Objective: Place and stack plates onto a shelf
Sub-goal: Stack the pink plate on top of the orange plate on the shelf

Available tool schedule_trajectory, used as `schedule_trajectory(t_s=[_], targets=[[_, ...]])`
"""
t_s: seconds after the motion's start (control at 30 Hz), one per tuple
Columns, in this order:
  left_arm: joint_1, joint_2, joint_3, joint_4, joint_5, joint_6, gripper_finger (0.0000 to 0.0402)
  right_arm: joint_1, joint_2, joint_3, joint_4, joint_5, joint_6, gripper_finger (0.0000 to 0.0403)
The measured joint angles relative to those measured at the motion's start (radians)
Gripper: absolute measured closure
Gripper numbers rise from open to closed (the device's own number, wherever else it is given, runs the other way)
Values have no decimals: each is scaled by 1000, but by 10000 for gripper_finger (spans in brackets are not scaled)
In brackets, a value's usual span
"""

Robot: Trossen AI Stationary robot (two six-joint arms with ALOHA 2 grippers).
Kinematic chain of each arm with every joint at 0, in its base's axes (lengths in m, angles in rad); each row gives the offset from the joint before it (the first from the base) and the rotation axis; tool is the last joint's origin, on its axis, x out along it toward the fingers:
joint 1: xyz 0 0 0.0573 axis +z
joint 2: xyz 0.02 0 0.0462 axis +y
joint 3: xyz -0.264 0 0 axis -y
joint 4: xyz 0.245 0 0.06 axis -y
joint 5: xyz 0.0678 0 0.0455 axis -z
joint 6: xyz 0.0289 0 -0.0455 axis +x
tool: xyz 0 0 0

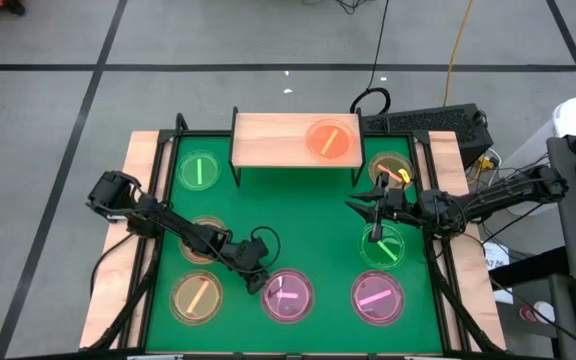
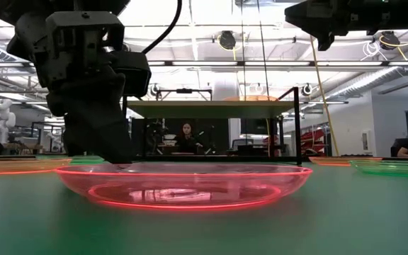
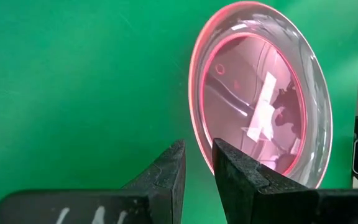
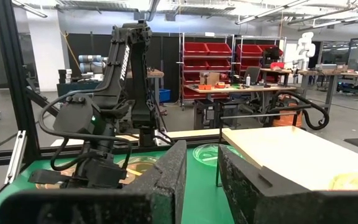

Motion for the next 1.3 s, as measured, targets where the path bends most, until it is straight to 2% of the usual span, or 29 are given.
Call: schedule_trajectory(t_s=[0.4,1.3], targets=[[-27,0,0,10,-41,-8,317,0,0,0,0,0,1,324],[-27,61,2,86,-24,-11,323,0,0,0,-7,0,12,324]])
